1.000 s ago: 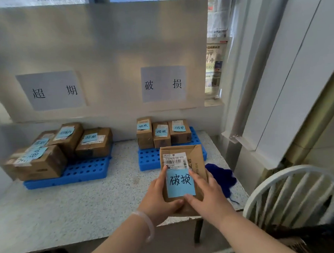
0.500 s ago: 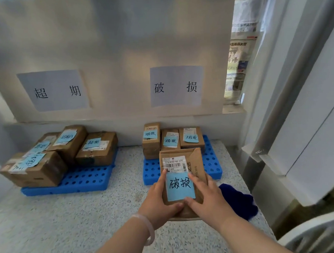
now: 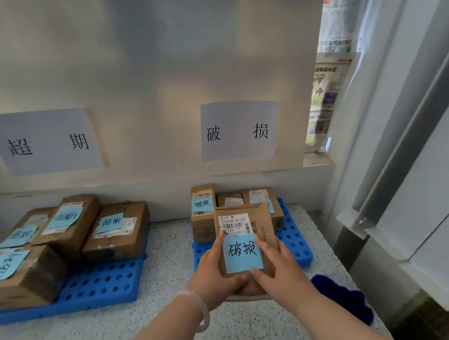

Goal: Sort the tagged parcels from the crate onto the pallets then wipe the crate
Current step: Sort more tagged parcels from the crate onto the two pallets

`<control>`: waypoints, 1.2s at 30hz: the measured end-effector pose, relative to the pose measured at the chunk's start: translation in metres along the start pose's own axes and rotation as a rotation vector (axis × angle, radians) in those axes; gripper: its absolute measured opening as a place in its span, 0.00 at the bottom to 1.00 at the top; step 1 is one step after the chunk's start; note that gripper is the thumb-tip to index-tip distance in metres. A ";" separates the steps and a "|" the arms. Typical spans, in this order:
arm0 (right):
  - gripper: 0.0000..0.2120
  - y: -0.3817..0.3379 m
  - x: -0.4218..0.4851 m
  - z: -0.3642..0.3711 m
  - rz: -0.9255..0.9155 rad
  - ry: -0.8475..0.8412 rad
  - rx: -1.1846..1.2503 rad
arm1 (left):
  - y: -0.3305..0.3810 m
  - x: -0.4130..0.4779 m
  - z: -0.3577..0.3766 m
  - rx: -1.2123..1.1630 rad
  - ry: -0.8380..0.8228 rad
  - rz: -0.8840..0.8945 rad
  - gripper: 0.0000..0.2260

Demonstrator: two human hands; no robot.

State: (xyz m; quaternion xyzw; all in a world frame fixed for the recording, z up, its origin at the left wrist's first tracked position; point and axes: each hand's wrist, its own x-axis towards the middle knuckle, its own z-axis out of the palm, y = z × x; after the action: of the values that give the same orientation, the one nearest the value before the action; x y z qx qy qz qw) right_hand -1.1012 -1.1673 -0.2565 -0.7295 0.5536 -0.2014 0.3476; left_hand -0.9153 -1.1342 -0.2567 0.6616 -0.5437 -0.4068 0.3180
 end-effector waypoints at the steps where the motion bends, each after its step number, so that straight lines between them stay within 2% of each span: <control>1: 0.34 -0.004 0.007 -0.001 0.015 0.018 -0.002 | 0.001 0.011 -0.005 -0.004 -0.016 0.006 0.53; 10: 0.31 0.001 0.053 -0.015 0.174 0.139 0.039 | 0.012 0.091 -0.004 -0.039 -0.180 0.059 0.53; 15: 0.27 0.018 0.094 -0.042 0.171 0.186 0.047 | 0.032 0.136 0.005 -0.068 -0.217 0.083 0.53; 21: 0.26 0.036 0.157 -0.073 0.142 0.146 0.020 | 0.058 0.190 0.020 -0.059 -0.167 0.042 0.47; 25: 0.25 0.056 0.198 -0.086 0.138 0.095 0.034 | 0.062 0.229 0.033 -0.024 -0.135 0.003 0.46; 29: 0.26 0.075 0.230 -0.085 0.137 0.025 -0.004 | 0.058 0.255 0.044 0.007 -0.119 -0.068 0.44; 36: 0.26 0.090 0.262 -0.083 0.102 0.017 0.035 | 0.056 0.278 0.050 0.057 -0.066 -0.081 0.39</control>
State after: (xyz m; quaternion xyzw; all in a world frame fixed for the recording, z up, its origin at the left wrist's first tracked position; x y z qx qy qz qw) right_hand -1.1380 -1.4522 -0.2900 -0.6923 0.5896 -0.1990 0.3653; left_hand -0.9638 -1.4169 -0.2856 0.6781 -0.5382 -0.4253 0.2640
